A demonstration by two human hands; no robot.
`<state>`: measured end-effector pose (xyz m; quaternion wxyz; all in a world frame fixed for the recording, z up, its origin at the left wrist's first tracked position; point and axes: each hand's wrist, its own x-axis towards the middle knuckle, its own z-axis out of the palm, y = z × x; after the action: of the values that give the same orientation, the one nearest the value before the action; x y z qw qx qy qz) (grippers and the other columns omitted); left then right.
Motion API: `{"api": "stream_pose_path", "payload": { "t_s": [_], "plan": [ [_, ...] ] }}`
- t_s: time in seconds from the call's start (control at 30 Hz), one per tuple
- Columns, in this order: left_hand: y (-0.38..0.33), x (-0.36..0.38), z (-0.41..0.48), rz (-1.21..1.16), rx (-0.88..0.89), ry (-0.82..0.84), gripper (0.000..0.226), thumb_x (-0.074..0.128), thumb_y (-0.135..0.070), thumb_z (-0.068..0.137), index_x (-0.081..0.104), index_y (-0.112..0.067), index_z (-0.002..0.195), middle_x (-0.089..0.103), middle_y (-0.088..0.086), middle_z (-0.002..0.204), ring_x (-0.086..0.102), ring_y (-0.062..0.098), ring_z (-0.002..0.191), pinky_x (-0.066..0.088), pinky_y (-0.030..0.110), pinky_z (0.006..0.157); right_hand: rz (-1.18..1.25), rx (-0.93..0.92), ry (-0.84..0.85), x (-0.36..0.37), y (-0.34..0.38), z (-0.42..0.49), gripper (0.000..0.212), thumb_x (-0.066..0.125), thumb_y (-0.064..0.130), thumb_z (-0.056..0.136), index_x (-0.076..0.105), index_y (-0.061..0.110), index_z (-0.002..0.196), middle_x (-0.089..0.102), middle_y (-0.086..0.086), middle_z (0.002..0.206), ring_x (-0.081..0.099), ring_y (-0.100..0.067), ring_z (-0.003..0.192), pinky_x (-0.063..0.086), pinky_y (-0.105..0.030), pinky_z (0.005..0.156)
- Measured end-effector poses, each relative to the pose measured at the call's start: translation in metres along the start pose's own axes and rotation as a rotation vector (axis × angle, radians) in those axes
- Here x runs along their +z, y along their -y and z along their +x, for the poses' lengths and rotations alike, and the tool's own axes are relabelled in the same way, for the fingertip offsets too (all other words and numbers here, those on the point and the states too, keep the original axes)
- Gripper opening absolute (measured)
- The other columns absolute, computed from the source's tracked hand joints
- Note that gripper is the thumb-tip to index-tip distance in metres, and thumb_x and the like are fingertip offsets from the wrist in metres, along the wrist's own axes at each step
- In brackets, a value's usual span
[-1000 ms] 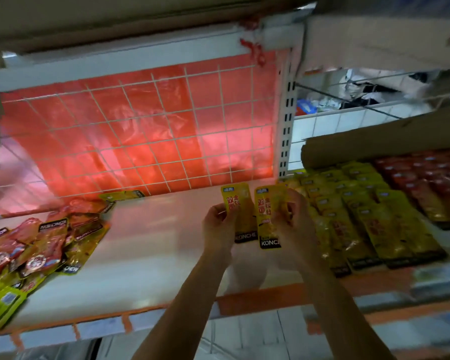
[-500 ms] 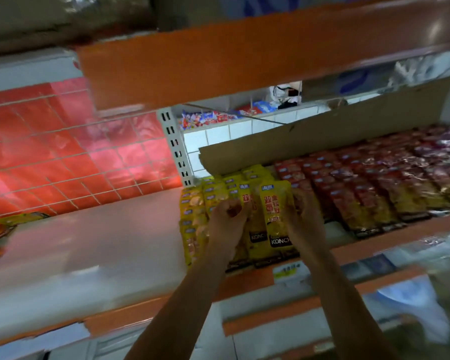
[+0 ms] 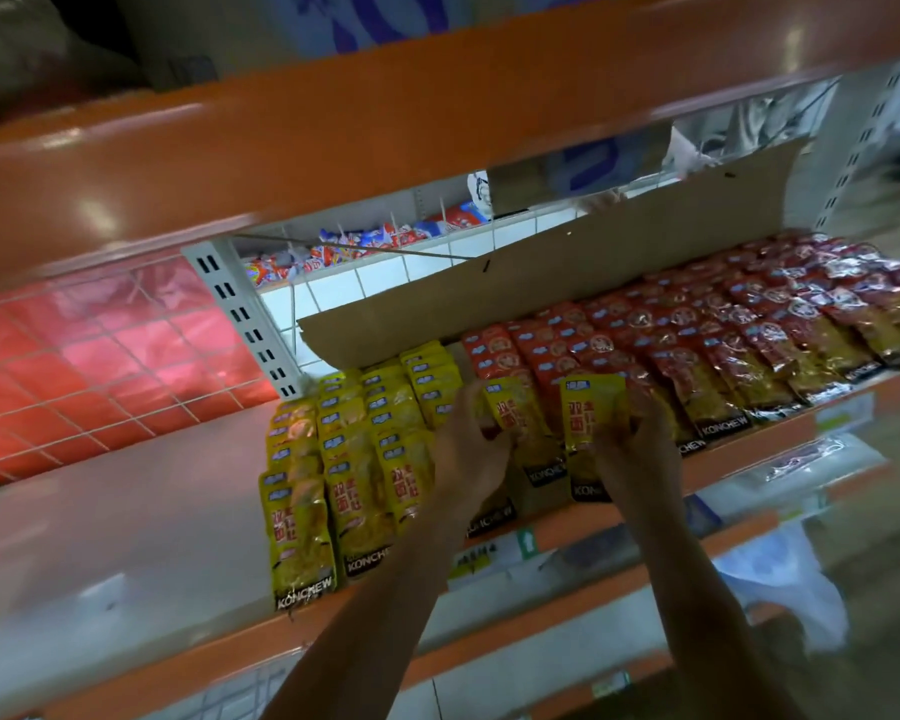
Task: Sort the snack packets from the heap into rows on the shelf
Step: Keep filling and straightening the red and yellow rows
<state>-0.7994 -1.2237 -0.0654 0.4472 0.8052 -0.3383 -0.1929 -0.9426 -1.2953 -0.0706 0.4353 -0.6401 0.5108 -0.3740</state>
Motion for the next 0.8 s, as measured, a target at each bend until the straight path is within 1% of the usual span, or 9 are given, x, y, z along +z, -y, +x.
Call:
{"api": "stream_pose_path", "payload": {
  "t_s": [0.17,0.23,0.3,0.33,0.43,0.53,0.63,0.73,0.8],
  "plan": [
    [0.001,-0.005,-0.001,-0.064,0.001,-0.031,0.063,0.074,-0.034,0.082,0.039,-0.046,0.133,0.054,-0.022,0.086,0.055,-0.014,0.059,0.038,0.005,0.043,-0.008,-0.023,0.047,0.006,0.003,0.004,0.043,0.055,0.001,0.085,0.046,0.011,0.126,0.056,0.005,0.085,0.055,-0.012,0.066,0.037,-0.024,0.055],
    [0.005,-0.012,-0.001,-0.049,0.018,-0.062,0.061,0.073,-0.035,0.083,0.039,-0.046,0.133,0.054,-0.023,0.087,0.052,-0.013,0.071,0.037,0.006,0.052,0.004,-0.018,0.074,0.013,0.005,0.003,0.047,0.056,0.003,0.085,0.043,0.014,0.129,0.056,0.005,0.086,0.056,-0.016,0.066,0.039,-0.027,0.056],
    [0.010,-0.018,-0.001,-0.072,0.015,-0.082,0.061,0.071,-0.034,0.084,0.039,-0.045,0.134,0.059,-0.017,0.094,0.057,-0.006,0.078,0.044,0.013,0.055,0.002,-0.043,0.091,0.021,0.008,0.001,0.044,0.055,0.002,0.084,0.046,0.016,0.125,0.054,0.012,0.081,0.055,-0.009,0.062,0.036,-0.024,0.050],
    [0.013,-0.023,-0.001,-0.084,0.003,-0.096,0.060,0.071,-0.032,0.085,0.038,-0.046,0.134,0.060,-0.016,0.096,0.059,-0.002,0.078,0.046,0.015,0.054,-0.004,-0.058,0.102,0.025,0.009,0.000,0.043,0.055,0.001,0.084,0.047,0.018,0.123,0.053,0.013,0.079,0.053,-0.002,0.058,0.035,-0.022,0.046],
    [0.025,-0.038,-0.004,-0.078,-0.014,-0.161,0.058,0.068,-0.025,0.088,0.038,-0.048,0.132,0.057,-0.019,0.094,0.059,0.001,0.077,0.046,0.017,0.054,0.023,-0.073,0.181,0.042,0.014,-0.004,0.042,0.054,0.002,0.084,0.048,0.017,0.123,0.057,0.006,0.079,0.054,0.000,0.051,0.037,-0.017,0.039],
    [0.039,-0.056,-0.008,-0.047,-0.004,-0.203,0.058,0.063,-0.018,0.090,0.039,-0.048,0.133,0.060,-0.012,0.097,0.061,0.008,0.072,0.048,0.024,0.056,0.005,-0.054,0.257,0.061,0.021,-0.014,0.046,0.057,0.013,0.086,0.043,0.024,0.128,0.058,0.012,0.085,0.060,-0.006,0.064,0.043,-0.025,0.051],
    [0.054,-0.075,-0.012,-0.054,0.006,-0.245,0.054,0.056,-0.011,0.092,0.047,-0.053,0.126,0.057,-0.011,0.098,0.058,0.002,0.065,0.044,0.015,0.049,0.005,-0.142,0.310,0.081,0.031,-0.027,0.045,0.061,0.011,0.085,0.046,0.022,0.125,0.052,0.021,0.090,0.058,0.007,0.069,0.038,-0.011,0.048],
    [0.066,-0.095,-0.015,-0.079,0.027,-0.284,0.047,0.054,-0.006,0.093,0.058,-0.048,0.115,0.060,-0.012,0.103,0.059,-0.009,0.077,0.043,0.008,0.060,-0.004,-0.167,0.355,0.102,0.041,-0.036,0.050,0.064,0.011,0.085,0.044,0.021,0.130,0.051,0.020,0.099,0.052,0.015,0.072,0.036,-0.007,0.052],
    [0.074,-0.109,-0.016,-0.091,0.036,-0.315,0.046,0.054,-0.003,0.092,0.059,-0.047,0.104,0.065,-0.009,0.104,0.063,0.004,0.090,0.046,0.017,0.071,-0.017,-0.177,0.376,0.115,0.050,-0.044,0.056,0.066,0.012,0.084,0.042,0.022,0.134,0.049,0.019,0.100,0.052,0.014,0.075,0.036,-0.006,0.055]
  ]
}}
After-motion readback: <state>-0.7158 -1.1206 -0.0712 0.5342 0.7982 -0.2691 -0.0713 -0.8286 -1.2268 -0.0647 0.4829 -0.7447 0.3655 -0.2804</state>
